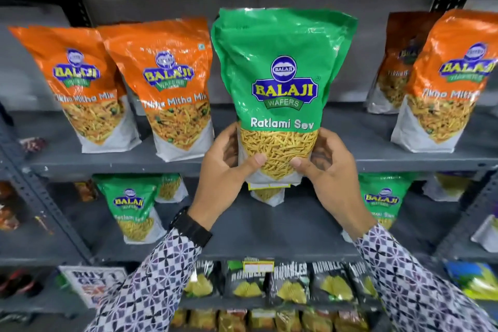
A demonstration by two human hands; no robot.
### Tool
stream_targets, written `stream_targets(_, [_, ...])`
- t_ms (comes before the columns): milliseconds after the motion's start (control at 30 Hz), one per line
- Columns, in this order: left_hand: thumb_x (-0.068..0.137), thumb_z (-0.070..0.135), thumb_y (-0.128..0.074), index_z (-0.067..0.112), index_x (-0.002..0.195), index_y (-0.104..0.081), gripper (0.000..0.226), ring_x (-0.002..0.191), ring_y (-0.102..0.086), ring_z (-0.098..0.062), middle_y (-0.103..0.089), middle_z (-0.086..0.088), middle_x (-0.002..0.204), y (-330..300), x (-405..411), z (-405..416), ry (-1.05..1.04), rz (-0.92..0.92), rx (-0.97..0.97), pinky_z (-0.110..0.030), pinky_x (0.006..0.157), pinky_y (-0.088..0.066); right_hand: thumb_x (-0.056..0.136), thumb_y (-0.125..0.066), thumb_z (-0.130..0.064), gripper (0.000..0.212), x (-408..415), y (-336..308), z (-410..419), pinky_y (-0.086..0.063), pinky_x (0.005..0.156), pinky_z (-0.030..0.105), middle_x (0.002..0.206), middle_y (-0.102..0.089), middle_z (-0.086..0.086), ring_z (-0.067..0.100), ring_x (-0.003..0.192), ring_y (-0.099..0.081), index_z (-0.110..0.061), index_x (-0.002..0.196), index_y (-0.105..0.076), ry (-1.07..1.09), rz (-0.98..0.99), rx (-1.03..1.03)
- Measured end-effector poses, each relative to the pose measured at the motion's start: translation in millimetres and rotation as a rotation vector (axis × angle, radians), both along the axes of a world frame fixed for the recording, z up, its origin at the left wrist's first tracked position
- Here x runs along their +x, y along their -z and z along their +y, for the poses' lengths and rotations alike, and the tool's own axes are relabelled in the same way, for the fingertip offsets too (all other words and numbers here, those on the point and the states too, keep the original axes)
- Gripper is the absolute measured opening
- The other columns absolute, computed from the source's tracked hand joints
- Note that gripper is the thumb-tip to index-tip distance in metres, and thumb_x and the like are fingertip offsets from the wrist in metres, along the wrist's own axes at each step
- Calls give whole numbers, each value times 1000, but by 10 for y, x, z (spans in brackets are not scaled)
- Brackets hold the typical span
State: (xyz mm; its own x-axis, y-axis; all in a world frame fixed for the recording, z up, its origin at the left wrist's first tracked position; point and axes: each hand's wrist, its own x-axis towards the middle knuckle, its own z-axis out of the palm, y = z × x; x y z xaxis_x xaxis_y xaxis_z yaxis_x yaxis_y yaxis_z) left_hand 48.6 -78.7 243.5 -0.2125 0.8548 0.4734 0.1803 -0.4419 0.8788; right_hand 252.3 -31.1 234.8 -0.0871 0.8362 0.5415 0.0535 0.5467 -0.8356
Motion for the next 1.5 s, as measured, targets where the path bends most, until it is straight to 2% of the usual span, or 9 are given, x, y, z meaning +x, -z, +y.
stream_targets(133, [82, 19, -88, 41, 135, -59, 64, 123, -70, -5, -75, 20, 128, 349, -51, -263, -44, 10, -57, -21, 99, -56, 82, -85, -8, 60, 17, 334, -248, -58, 96, 36, 117, -76, -9, 16, 111, -73, -42, 123, -58, 7, -57, -56])
stream_targets(367, [85, 7, -84, 29, 140, -56, 66, 121, -71, -9, -76, 13, 127, 1282, -198, -408, -16, -35, -284, -24, 97, -58, 79, -89, -14, 61, -52, 1136, -408, -59, 90, 25, 116, -74, -16, 4, 106, -73, -36, 125, -56, -13, -203, -266])
stream_targets(567, [70, 33, -90, 23, 144, -51, 85, 126, -68, -8, -68, 6, 138, 1967, -309, -328, -14, 16, -523, -28, 105, -56, 77, -90, -16, 50, -192, 1898, -285, -47, 72, 3, 97, -70, -21, -20, 86, -64, -23, 109, -53, 2, -401, -460])
stream_targets(733, [71, 31, -92, 25, 135, -51, 76, 127, -67, -21, -70, 0, 138, 2412, -410, -40, -38, 149, -722, -51, 113, -52, 74, -91, -13, 50, -312, 2417, -55, -63, 86, 47, 101, -77, -3, 19, 95, -75, -22, 105, -53, 23, -473, -585])
stream_targets(800, [75, 23, -91, 21, 137, -51, 74, 123, -68, -21, -69, 1, 137, 2425, -393, 103, -40, 160, -760, -44, 109, -56, 74, -91, -12, 50, -365, 2467, 87, -64, 83, 45, 100, -77, 0, 22, 94, -75, -20, 106, -53, 47, -498, -582])
stream_targets(900, [84, -2, -82, 12, 145, -48, 71, 110, -66, -12, -66, 3, 129, 2411, -364, 348, -19, 146, -756, -14, 91, -58, 74, -91, -10, 53, -432, 2449, 330, -64, 76, 40, 99, -76, 2, 23, 89, -74, -17, 112, -55, 75, -520, -585])
stream_targets(1000, [84, -2, -83, 11, 143, -49, 69, 103, -64, -5, -62, 10, 121, 2440, -356, 553, -44, 182, -761, 0, 79, -52, 71, -92, -8, 58, -466, 2463, 551, -64, 82, 43, 103, -77, 7, 25, 91, -74, -11, 116, -55, 101, -564, -578])
stream_targets(1167, [83, 8, -85, 22, 140, -46, 70, 123, -69, -21, -70, 1, 135, 2638, -363, 756, -84, 232, -751, -44, 110, -55, 73, -90, -6, 60, -489, 2529, 749, -62, 82, 42, 106, -78, 13, 32, 94, -74, -8, 120, -52, 135, -629, -553])
stream_targets(1500, [87, 15, -83, 27, 142, -41, 70, 124, -69, -25, -69, -1, 141, 2696, -349, 952, -92, 305, -725, -48, 109, -55, 78, -87, -10, 59, -450, 2594, 882, -61, 82, 47, 103, -77, 13, 34, 94, -74, -6, 123, -48, 143, -651, -510])
